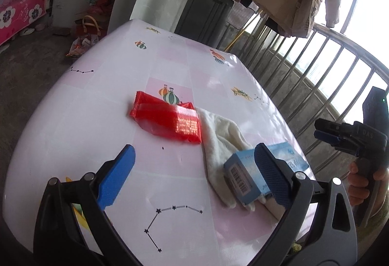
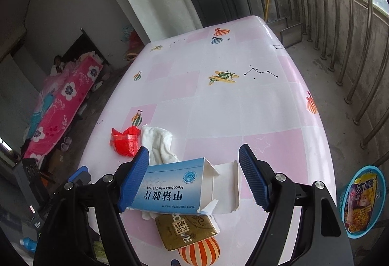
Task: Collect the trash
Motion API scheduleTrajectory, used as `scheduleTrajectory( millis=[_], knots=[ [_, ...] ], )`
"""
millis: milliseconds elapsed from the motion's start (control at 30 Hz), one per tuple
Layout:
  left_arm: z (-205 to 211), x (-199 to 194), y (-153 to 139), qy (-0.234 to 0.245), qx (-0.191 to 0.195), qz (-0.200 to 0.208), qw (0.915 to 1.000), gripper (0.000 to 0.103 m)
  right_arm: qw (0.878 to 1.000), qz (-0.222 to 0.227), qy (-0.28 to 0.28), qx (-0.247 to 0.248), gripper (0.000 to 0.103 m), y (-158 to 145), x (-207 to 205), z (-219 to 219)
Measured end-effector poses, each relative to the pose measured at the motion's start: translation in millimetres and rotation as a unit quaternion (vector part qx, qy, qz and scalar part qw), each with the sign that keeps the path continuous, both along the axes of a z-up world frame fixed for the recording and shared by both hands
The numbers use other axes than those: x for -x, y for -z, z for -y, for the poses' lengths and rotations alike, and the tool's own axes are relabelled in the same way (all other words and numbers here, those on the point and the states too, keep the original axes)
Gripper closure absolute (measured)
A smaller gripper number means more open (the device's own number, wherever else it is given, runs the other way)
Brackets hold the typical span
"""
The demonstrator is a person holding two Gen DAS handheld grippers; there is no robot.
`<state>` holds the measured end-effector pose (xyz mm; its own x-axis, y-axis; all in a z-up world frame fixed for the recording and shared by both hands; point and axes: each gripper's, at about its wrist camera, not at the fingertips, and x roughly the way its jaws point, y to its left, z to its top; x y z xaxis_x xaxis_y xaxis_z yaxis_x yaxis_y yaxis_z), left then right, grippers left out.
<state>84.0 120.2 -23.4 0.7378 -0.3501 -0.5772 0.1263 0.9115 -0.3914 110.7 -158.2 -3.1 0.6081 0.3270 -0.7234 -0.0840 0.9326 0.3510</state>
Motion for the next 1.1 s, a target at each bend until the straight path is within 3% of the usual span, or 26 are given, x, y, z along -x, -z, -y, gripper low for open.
scheduleTrajectory(
  millis=[167, 333, 500, 667, 967, 1100],
  knots=[
    [0, -19, -2, -0.005, -0.012, -0.002, 0.9999, 0.009, 1.0, -0.006, -0.03, 0.001, 0.029, 2, -19, -13],
    [6, -42, -4, -0.004, -0.031, 0.001, 0.9995, 0.01, 0.996, -0.057, -0.069, -0.004, 0.034, 16, -55, -33],
    [14, -69, 7, -0.006, -0.054, -0.023, 0.9983, 0.026, 0.986, -0.117, -0.117, 0.017, 0.045, 43, -91, -66],
    [15, -82, 23, -0.003, -0.063, -0.054, 0.9965, 0.035, 0.976, -0.15, -0.15, 0.051, 0.053, 66, -111, -96],
    [11, -89, 43, 0.0, -0.065, -0.087, 0.9941, 0.056, 0.965, -0.164, -0.175, 0.108, 0.071, 86, -115, -124],
    [9, -92, 43, -0.003, -0.064, -0.087, 0.9942, 0.068, 0.963, -0.156, -0.182, 0.127, 0.085, 86, -112, -130]
  ],
)
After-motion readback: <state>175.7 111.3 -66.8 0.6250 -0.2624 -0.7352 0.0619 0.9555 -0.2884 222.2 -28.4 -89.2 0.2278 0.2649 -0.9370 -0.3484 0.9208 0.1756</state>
